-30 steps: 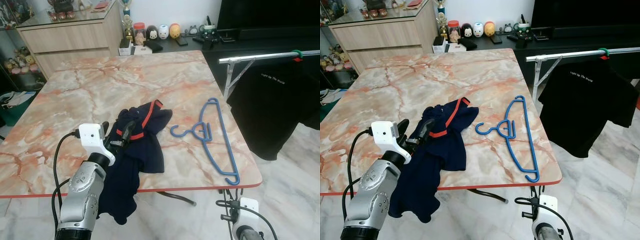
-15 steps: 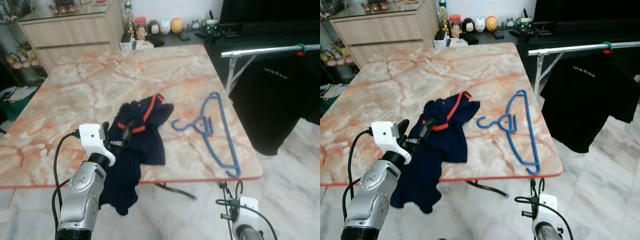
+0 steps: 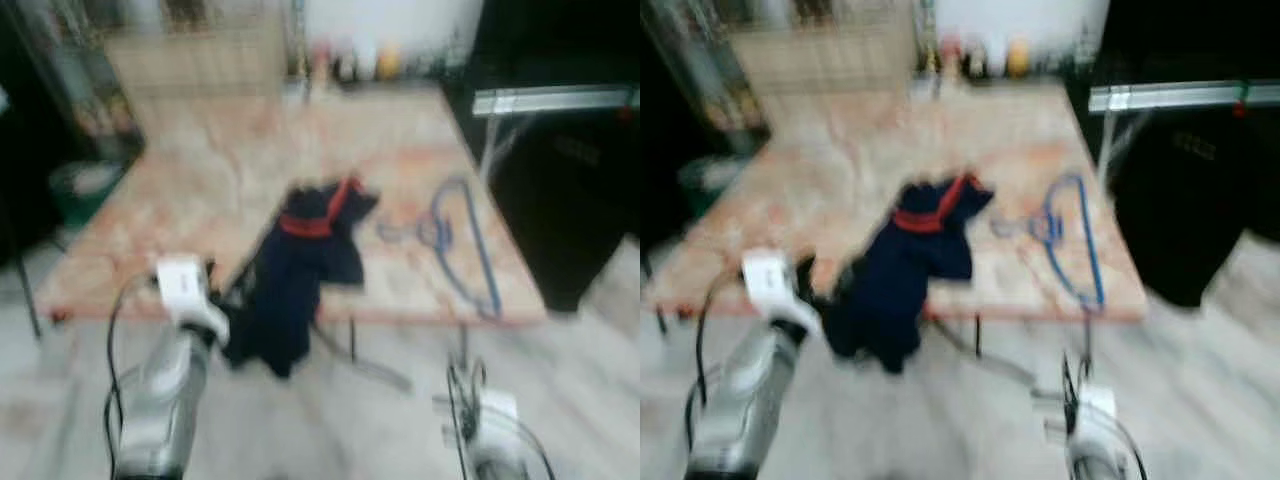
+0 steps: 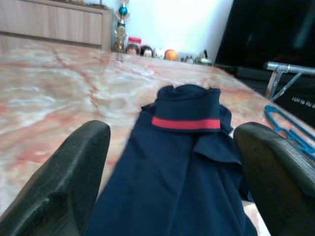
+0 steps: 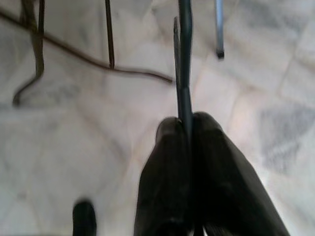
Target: Hang hanger
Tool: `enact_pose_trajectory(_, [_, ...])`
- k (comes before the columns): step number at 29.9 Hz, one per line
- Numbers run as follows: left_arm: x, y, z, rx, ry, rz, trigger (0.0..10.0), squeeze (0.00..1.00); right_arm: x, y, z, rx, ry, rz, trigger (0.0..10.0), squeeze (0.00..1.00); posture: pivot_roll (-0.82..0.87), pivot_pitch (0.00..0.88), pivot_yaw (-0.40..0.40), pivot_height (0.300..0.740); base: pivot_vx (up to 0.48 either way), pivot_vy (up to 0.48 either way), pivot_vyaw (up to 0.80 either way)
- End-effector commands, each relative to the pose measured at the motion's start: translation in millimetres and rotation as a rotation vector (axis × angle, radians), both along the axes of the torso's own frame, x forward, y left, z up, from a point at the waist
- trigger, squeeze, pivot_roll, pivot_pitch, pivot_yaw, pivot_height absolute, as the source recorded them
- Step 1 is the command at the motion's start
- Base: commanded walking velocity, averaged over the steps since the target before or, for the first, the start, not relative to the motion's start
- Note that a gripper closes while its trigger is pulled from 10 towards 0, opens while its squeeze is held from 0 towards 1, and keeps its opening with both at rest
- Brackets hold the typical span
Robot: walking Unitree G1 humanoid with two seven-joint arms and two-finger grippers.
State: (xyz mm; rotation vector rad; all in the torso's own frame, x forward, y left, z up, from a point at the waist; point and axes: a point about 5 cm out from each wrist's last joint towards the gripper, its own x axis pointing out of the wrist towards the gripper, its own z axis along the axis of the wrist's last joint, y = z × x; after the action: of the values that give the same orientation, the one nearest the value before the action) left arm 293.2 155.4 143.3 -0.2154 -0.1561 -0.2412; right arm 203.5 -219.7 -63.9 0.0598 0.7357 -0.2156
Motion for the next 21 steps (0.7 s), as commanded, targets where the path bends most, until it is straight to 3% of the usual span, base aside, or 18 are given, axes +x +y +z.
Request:
enact_pose_trajectory(1, [-1.1,1.7,1.0,0.031,-0.005,0.005,10.0,0.0,-1.4,2.4,-1.4,0.009,0.005,-0.002,10.0,0.0,0.07,0.0,0.051,0.74,-0.27,0.0,0.0])
enact_pose_trajectory(15, [-0.7,1.1,0.9,0.035,-0.005,0.002,10.0,0.0,-1.1,2.6,-1.3,0.009,0.005,-0.001,10.0,0.0,0.07,0.0,0.051,0.74,-0.266,0.0,0.0])
enact_pose_trajectory(21, [0.4,1.0,-2.9,0.054,0.011,0.006,10.0,0.0,-1.1,2.7,-1.3,0.008,0.005,0.002,10.0,0.0,0.07,0.0,0.051,0.74,0.0,0.0,0.0])
